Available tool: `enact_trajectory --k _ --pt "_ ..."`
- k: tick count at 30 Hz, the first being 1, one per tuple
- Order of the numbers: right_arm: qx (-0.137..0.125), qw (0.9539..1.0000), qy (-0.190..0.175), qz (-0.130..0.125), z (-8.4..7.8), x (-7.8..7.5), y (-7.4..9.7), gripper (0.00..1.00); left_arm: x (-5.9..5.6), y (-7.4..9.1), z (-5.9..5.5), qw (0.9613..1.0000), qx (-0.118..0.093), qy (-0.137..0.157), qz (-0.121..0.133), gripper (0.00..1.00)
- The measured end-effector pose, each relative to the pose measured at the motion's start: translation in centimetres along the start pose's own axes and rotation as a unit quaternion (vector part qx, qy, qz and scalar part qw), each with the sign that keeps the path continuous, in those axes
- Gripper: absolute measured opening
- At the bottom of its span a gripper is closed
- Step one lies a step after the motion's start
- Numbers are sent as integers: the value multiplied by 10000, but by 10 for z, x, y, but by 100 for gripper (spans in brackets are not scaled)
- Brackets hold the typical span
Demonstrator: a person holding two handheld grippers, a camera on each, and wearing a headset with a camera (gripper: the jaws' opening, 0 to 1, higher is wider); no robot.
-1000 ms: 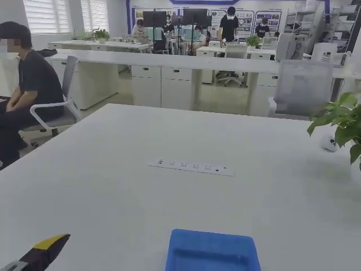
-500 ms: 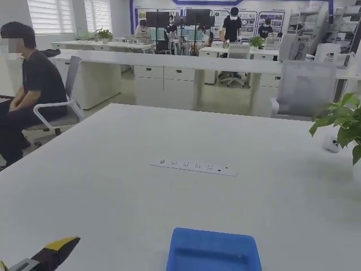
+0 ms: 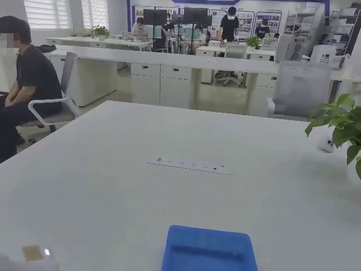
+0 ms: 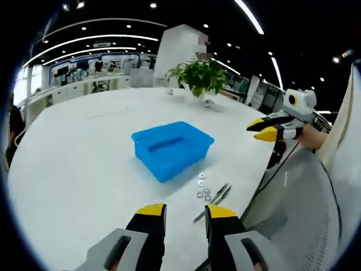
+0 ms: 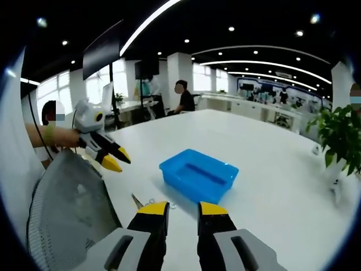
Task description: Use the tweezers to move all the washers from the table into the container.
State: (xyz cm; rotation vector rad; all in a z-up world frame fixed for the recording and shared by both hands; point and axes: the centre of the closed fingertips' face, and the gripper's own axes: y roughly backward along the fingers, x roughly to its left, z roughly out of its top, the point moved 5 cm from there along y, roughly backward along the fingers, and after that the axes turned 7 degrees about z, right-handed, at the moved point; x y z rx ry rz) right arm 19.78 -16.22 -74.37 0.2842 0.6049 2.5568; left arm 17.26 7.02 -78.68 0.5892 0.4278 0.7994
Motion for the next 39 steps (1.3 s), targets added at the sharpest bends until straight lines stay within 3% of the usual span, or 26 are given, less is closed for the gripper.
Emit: enact_trajectory --k 3,6,10,14,17,18,20,21,22,24,28,31,33,39 --pt "61 9999 15 125 -1 5 -11 15 -7 -11 -4 9971 412 -606 -190 21" --pt "111 9996 -37 242 -6 10 -20 14 -16 -23 -9 9890 798 -1181 -386 18" --pt "476 9983 204 255 -15 11 -26 13 -17 -37 -16 9796 1207 -1546 -424 16" --pt "613 9973 235 330 -20 12 -30 13 -20 -44 -17 9734 1354 -1763 -555 8" --pt "687 9967 231 358 -22 12 -31 13 -23 -46 -21 9602 1595 -2175 -721 5" --pt "703 9966 238 356 -22 12 -31 12 -26 -47 -17 9599 1479 -2248 -788 6" --pt "727 9965 217 360 -24 11 -31 12 -28 -46 -17 9568 1586 -2293 -825 6" --pt "726 9965 204 361 -24 11 -31 12 -27 -47 -17 9543 1622 -2380 -801 6" --pt "723 9965 185 370 -24 11 -31 12 -25 -47 -19 9483 1755 -2540 -731 5" --pt "728 9964 184 382 -24 11 -32 12 -25 -50 -16 9481 1700 -2599 -686 5" --pt "777 9959 212 414 -25 12 -34 11 -25 -54 -20 9348 1899 -2939 -609 1" --pt "894 9946 263 455 -29 14 -36 11 -28 -56 -19 9334 1861 -3009 -608 1" --pt "902 9943 284 497 -28 15 -36 11 -28 -58 -20 9281 1890 -3150 -610 0" --pt "953 9933 339 565 -29 18 -38 11 -32 -53 -17 9191 1836 -3424 -655 0"
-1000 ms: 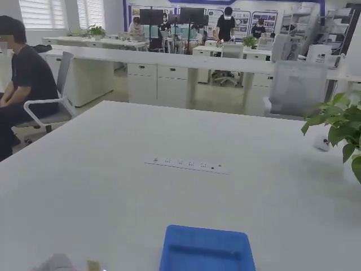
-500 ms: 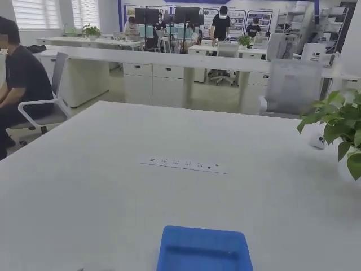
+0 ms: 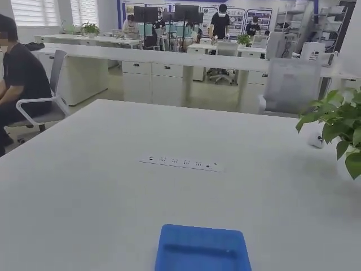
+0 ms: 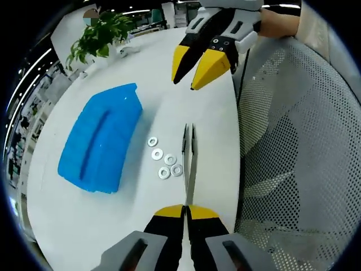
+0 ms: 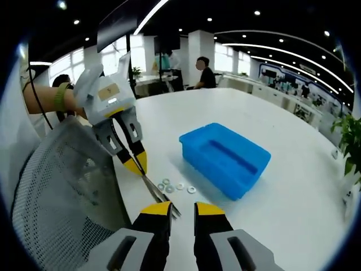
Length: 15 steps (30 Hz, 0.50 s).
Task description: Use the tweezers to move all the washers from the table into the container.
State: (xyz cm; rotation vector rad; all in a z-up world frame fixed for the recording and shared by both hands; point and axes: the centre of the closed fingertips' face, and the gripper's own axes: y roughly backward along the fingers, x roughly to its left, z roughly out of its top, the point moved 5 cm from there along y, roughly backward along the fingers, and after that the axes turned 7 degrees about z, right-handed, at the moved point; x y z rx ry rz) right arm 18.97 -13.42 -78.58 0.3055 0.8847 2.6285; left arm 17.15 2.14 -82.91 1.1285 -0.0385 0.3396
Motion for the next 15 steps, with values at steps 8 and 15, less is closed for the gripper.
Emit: enact_trajectory --k 8,15 --pt "21 10000 57 64 0 3 -2 12 2 22 12 9991 -269 -298 105 0" --pt "51 9990 255 367 1 13 -7 13 -4 44 29 9973 -653 -325 91 0"
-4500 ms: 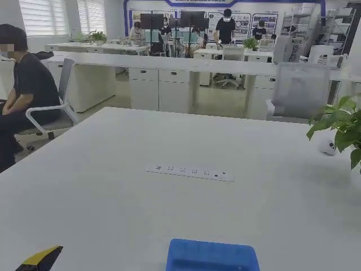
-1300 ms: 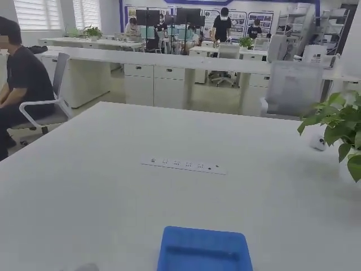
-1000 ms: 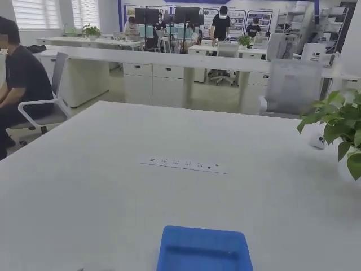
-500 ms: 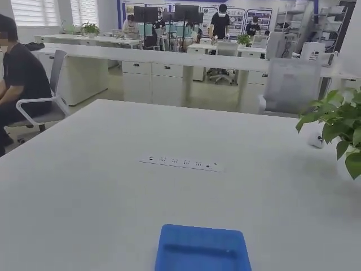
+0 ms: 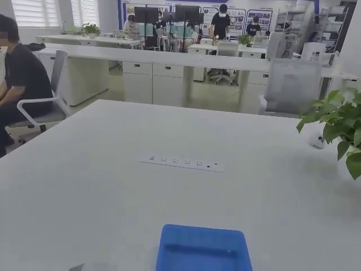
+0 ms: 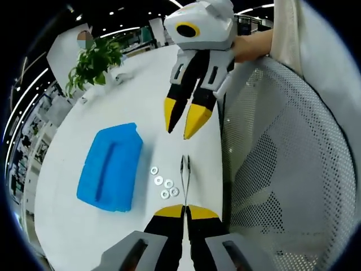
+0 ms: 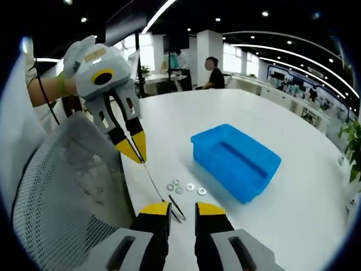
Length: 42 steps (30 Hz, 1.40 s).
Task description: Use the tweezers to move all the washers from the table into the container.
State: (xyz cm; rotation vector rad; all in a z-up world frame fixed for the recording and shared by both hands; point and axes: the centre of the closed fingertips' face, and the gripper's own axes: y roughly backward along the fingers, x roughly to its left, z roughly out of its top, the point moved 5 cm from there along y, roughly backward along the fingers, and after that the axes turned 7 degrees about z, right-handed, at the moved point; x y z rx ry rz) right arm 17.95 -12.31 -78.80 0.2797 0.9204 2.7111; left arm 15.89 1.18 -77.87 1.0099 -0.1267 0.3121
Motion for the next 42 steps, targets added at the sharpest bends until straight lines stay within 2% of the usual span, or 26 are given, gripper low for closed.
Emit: enact_trajectory --k 4,9,12,17,21,24,27,33,42 --pt "83 9990 220 372 1 13 -8 15 -4 7 11 9999 -131 -102 29 0" --pt "329 9959 557 626 -2 22 -19 21 -7 11 24 9994 -273 -191 64 0" --pt "500 9936 740 693 -5 22 -26 21 -8 12 31 9991 -320 -266 56 0" --pt "702 9910 845 764 -12 18 -34 20 -11 14 42 9983 -433 -383 31 0" --pt "895 9884 934 797 -18 16 -37 16 -13 13 47 9979 -477 -427 33 0" --pt "869 9875 1026 819 -16 16 -36 8 -13 14 47 9981 -508 -347 21 0" --pt "829 9874 1005 897 -13 16 -40 8 -8 16 44 9986 -497 -146 73 0" --pt "663 9845 1231 1055 3 19 -52 7 1 30 38 9988 -464 -38 146 0" --pt "401 9863 1185 1077 18 15 -72 7 8 36 35 9992 -303 -165 215 0"
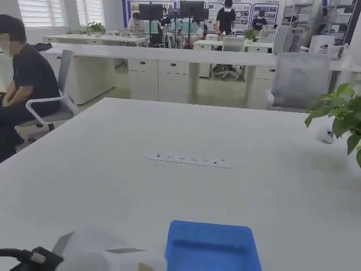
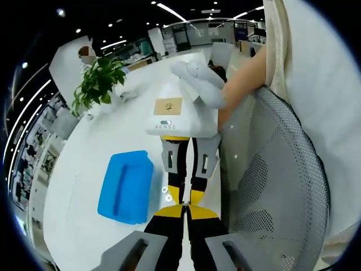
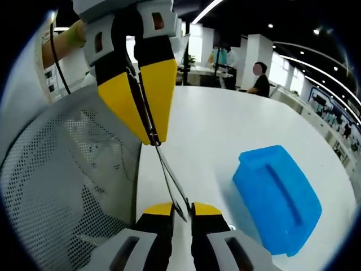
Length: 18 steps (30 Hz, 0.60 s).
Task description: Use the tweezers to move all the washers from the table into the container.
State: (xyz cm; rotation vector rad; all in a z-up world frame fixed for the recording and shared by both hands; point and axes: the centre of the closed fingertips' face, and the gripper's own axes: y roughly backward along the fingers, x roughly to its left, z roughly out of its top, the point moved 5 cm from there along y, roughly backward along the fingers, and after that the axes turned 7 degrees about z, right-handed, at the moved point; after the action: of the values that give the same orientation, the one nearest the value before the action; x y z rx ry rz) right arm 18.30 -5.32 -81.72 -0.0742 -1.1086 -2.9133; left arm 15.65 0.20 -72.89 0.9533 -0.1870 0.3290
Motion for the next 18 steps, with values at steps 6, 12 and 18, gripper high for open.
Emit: enact_trajectory --k 6,12,18 --pt "-138 9996 -231 42 -2 -4 -3 8 6 -4 1 10000 -5 18 -23 0" --pt "-233 9987 -448 104 -3 -7 -4 8 14 -6 3 9999 42 -31 -113 0" --pt "-315 9980 -513 209 2 -8 -2 9 19 -8 4 9991 95 -88 -397 0"
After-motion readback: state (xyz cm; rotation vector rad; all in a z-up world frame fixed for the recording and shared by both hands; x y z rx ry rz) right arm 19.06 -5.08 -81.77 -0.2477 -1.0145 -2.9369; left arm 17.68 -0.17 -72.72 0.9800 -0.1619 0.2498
